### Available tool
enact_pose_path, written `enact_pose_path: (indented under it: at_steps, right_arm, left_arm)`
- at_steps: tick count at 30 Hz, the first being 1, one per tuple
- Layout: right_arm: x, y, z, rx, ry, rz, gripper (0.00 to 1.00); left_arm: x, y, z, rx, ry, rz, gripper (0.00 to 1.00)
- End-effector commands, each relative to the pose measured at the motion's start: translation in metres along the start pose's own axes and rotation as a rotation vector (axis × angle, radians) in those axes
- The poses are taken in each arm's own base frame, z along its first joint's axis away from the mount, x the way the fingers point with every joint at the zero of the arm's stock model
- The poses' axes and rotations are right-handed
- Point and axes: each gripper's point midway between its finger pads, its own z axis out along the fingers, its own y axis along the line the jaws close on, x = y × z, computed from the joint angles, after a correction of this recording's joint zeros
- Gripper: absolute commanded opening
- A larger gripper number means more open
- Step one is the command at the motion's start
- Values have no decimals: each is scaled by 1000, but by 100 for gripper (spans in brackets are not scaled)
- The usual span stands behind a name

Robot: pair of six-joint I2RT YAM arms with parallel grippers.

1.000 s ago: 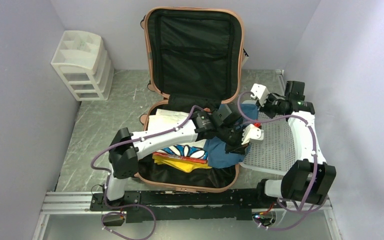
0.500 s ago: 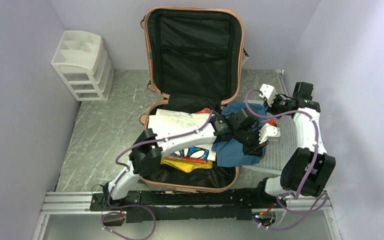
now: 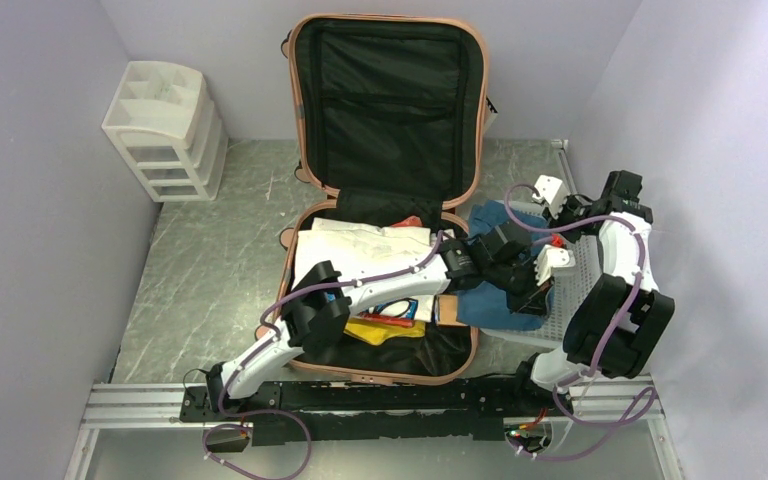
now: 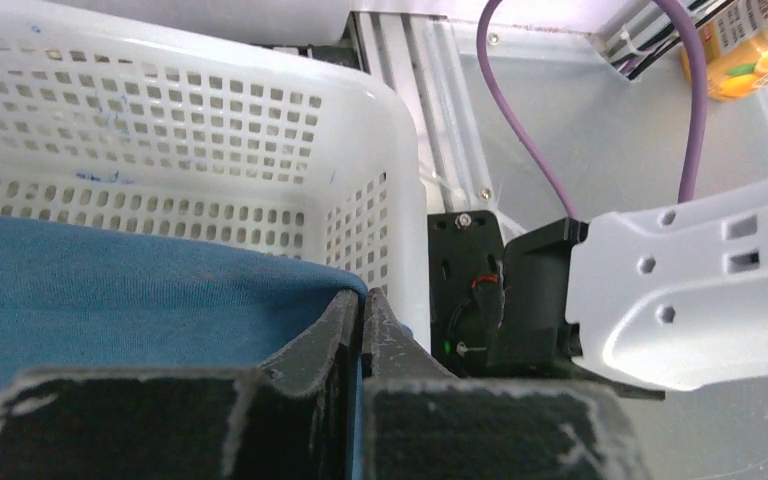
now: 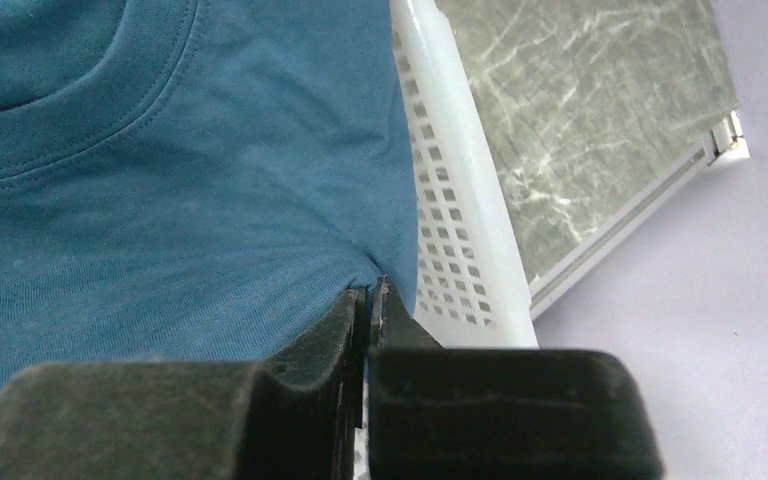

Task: Open, take out, and arrange the luggage
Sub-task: Pick up the clothes from the luggage, then place the clothes in the bin.

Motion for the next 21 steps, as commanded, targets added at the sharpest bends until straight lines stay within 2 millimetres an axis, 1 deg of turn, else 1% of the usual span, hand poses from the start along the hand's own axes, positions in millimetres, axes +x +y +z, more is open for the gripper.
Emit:
enact_pose_path:
  at_steps: [1,3,9,14,17,19,20,21]
  right_arm:
    - [2,-33,-15,109,25,-172,0]
    - [12,-32,-14,125,40,-164,0]
    - [31,-31,-11,112,51,-132,0]
    - [45,-30,-6,93,72,-116,0]
    - [51,-31,-5,94,80,-114,0]
    - [55,-31,-3,89,87,-115,0]
    - [56,-32,-2,92,90,-114,3]
    - [57,-33,-2,98,91,-107,10]
  left_arm:
    - [-22,-43,20,165,-75,-28,5]
    - [-20,-43,26,172,-79,-33,5]
    - [-5,-41,48,187,-81,-74,5]
    - [-3,-40,59,193,-97,-91,5]
    - [-3,-43,65,199,-104,-93,5]
    - [-2,-44,70,200,-108,-94,10]
    - [-3,-44,71,199,-111,-95,14]
    - [-1,-44,74,199,-112,-96,22]
